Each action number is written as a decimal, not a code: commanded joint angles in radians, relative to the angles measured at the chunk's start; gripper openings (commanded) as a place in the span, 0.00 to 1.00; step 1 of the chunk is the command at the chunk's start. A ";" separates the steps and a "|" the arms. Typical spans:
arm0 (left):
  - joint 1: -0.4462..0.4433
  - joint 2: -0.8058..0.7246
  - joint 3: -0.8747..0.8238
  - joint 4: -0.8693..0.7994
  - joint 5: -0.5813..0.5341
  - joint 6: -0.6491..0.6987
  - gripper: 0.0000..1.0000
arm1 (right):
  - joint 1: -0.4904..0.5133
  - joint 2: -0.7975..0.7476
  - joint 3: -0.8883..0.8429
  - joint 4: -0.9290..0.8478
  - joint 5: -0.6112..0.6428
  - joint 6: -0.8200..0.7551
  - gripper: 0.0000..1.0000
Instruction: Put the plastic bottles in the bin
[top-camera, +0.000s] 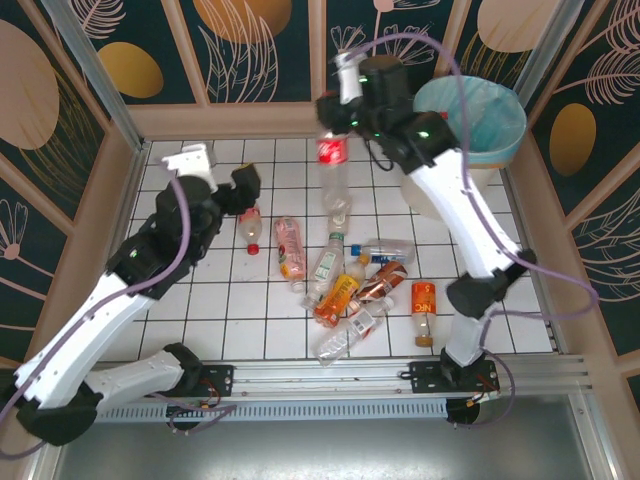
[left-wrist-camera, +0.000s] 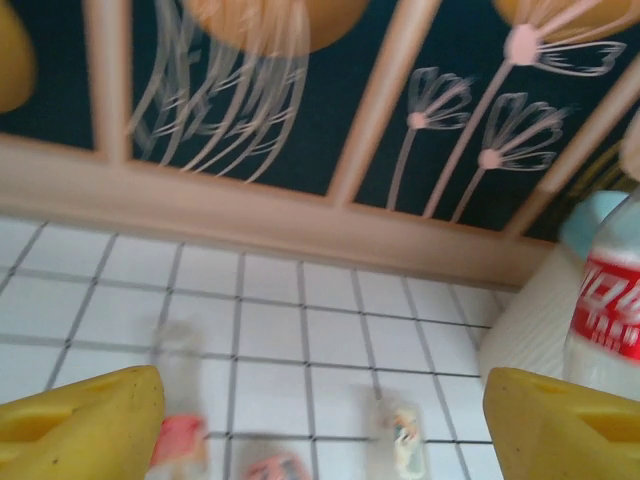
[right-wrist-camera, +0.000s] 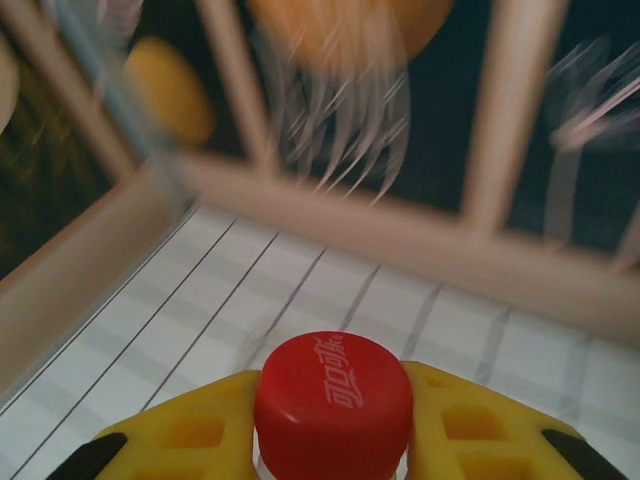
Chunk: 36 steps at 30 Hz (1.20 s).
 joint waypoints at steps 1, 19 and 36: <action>-0.003 0.128 0.101 0.229 0.206 0.061 0.80 | -0.033 -0.135 -0.177 0.465 0.351 -0.273 0.00; -0.174 0.647 0.331 0.515 0.543 -0.043 0.78 | -0.219 0.169 -0.232 1.311 0.706 -0.826 0.00; -0.175 0.518 0.083 0.512 0.352 -0.015 0.83 | -0.319 0.154 -0.250 0.756 0.555 -0.290 0.02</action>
